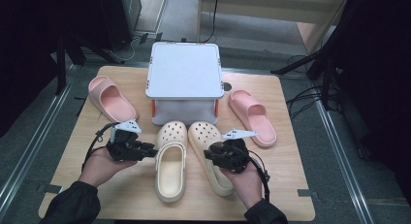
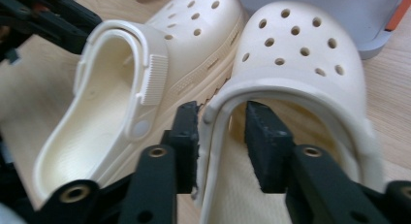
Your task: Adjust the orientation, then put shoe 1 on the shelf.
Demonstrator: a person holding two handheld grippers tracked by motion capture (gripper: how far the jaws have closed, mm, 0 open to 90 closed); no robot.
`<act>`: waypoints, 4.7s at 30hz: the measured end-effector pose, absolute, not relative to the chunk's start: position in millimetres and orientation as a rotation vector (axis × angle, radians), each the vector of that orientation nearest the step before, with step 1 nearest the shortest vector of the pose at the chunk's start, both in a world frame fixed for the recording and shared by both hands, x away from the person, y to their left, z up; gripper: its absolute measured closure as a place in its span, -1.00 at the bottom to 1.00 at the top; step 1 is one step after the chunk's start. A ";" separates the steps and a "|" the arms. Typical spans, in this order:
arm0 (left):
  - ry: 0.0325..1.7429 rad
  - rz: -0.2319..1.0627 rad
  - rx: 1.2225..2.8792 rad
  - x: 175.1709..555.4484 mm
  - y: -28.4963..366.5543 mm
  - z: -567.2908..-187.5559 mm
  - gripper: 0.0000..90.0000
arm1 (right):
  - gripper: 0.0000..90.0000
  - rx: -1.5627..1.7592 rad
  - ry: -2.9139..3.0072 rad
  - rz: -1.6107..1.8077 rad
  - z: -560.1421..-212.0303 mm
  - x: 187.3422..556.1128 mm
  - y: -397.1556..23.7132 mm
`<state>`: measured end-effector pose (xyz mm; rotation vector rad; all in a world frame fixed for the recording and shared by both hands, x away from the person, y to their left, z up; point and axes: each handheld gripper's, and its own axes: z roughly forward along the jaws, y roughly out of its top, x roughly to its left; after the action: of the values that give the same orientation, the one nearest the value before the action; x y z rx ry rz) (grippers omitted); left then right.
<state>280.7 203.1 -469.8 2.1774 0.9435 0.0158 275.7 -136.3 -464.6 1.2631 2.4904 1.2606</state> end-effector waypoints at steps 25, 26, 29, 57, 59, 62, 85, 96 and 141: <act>1.039 0.004 2.201 302.5 207.2 -490.0 0.62 | 0.85 1.306 2.472 1.132 -474.4 307.2 -199.6; 1.035 0.005 2.210 302.7 206.4 -490.5 0.62 | 0.85 1.308 2.471 1.118 -475.3 307.5 -197.9; 1.029 -0.009 2.220 302.3 201.7 -493.0 0.62 | 0.85 1.318 2.470 1.112 -478.0 310.3 -196.9; 1.032 -0.106 2.165 278.0 182.6 -496.0 0.70 | 0.87 1.251 2.582 1.126 -484.8 323.3 -169.1; 1.029 -0.107 2.170 275.6 180.6 -495.8 0.70 | 0.90 1.251 2.580 1.116 -483.9 324.3 -168.0; 1.043 -0.104 2.170 274.4 181.4 -495.7 0.67 | 0.90 1.241 2.582 1.104 -483.3 326.8 -167.1; 1.003 -0.024 2.132 314.8 196.0 -430.7 0.68 | 0.53 1.250 2.487 1.271 -455.3 301.7 -182.2; 0.998 -0.016 2.136 352.3 204.0 -407.5 0.78 | 0.39 1.254 2.496 1.279 -446.4 283.5 -181.2; 1.002 0.128 2.115 415.0 211.3 -374.6 0.94 | -0.18 1.291 2.490 1.274 -483.9 260.8 -101.6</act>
<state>415.0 211.3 -374.6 2.1147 1.0023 0.1277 260.8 -101.6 -483.9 1.2906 2.4905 1.2744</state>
